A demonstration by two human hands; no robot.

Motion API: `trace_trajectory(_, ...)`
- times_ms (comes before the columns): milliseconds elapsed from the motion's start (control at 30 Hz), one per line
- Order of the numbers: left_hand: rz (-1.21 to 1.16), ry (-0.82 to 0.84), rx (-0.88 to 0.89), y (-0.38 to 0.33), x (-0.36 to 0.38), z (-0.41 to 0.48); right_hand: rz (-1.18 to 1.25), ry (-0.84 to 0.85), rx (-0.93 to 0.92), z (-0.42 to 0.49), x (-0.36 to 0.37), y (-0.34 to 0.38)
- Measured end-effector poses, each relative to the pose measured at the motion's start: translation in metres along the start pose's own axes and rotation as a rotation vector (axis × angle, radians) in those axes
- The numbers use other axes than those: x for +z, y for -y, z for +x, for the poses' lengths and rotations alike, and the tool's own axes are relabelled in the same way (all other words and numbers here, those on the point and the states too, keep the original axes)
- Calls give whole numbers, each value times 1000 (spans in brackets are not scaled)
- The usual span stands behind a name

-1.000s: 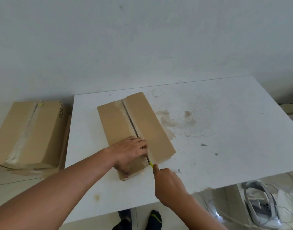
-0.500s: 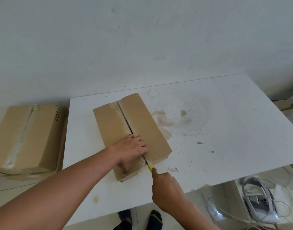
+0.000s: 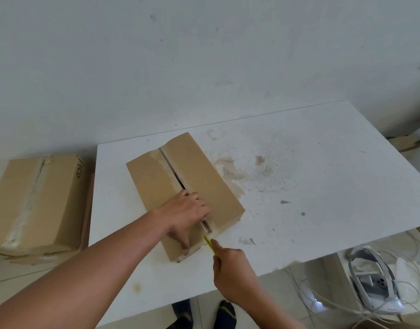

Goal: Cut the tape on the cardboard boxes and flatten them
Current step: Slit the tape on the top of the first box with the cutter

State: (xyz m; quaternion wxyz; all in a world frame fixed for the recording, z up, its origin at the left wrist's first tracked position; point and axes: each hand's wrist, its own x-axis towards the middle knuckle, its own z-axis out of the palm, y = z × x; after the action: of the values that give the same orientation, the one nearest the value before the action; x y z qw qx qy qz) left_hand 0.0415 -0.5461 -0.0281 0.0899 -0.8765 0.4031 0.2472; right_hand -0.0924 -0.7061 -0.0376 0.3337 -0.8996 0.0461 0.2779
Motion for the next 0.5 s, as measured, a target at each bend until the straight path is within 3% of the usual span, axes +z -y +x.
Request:
trace_trajectory(67, -115, -21, -33, 2, -4, -1, -316, -78, -50, 0, -5, -5)
trace_trajectory(167, -215, -4, -95, 2, -13, 4, -513, -119, -83, -5, -11, -9)
trace_trajectory(300, -142, -12, -122, -6, -24, 19, -471, -75, -50, -5, -8, -16)
trace_trajectory(500, 253, 6, 22, -17, -36, 42, -470, -73, -56, 0, -5, -16)
